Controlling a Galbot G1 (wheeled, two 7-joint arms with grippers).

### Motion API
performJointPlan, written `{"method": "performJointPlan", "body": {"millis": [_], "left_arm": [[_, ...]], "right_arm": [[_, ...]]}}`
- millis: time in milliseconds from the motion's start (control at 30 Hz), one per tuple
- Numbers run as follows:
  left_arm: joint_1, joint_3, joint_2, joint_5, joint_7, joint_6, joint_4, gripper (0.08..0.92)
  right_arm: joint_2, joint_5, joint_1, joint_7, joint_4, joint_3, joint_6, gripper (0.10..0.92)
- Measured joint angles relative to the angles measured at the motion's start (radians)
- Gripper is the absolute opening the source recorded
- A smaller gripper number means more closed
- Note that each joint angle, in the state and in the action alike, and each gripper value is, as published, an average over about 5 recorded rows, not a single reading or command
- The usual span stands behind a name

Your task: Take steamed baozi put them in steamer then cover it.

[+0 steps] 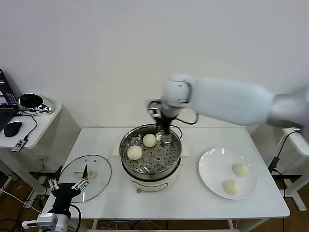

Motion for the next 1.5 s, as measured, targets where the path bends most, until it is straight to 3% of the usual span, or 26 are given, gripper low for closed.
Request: {"method": "performJointPlan", "body": {"millis": [333,667,1000,1500], "left_arm": [[-0.006,0.012,0.000,0.015,0.001,0.000,0.011,0.823],[-0.005,0.014,-0.010,0.023,0.000,-0.003,0.031,0.823],[0.003,0.008,-0.016,0.026,0.000,-0.004,0.036,0.823],[0.005,-0.001,-0.023,0.027,0.000,-0.005,0.051,0.823]], "right_arm": [[-0.342,-0.197,-0.038,-0.036,0.144,-0.011,0.109,0.823],[-0.548,-0.368,-0.221,-0.015,0.219,0.047,0.155,0.823],[-0.605,-0.457,-0.435,0.002,0.212,0.166,0.176,0.823],[-0.560,-0.520,-0.680,0.015,0.111,0.330,0.181,0.823]]}}
